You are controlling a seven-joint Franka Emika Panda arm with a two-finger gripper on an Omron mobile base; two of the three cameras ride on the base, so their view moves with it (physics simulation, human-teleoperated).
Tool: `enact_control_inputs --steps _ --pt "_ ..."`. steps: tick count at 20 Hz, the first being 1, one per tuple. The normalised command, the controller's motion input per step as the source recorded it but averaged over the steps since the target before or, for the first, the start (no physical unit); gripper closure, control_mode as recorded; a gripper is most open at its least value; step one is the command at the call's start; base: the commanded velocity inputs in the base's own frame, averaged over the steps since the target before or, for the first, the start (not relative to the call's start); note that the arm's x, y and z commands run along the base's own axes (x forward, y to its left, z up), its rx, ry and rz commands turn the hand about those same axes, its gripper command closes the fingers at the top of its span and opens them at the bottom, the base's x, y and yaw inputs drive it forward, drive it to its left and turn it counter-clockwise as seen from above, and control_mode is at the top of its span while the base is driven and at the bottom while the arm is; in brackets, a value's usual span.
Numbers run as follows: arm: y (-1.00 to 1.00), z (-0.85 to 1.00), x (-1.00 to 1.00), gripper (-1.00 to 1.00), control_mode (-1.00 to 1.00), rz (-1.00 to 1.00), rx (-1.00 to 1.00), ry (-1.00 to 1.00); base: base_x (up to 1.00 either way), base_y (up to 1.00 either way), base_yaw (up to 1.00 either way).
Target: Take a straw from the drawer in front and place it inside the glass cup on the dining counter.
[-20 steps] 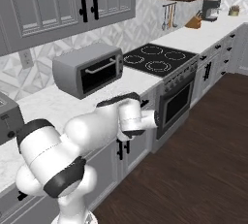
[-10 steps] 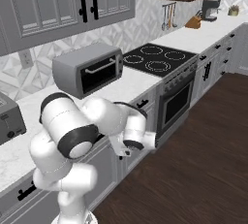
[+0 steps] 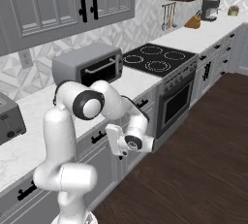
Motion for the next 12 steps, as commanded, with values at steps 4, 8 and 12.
enact_control_inputs --steps 4,8,12 --pt "0.18 -0.42 0.44 -1.00 -1.00 0.03 0.08 -0.01 0.00 0.00 0.00" --pt "0.15 -0.41 0.45 -1.00 -1.00 0.02 0.06 -0.01 0.00 0.00 0.00" --pt "0.23 -0.36 0.42 -1.00 -1.00 0.02 0.04 -0.03 0.00 0.00 0.00"
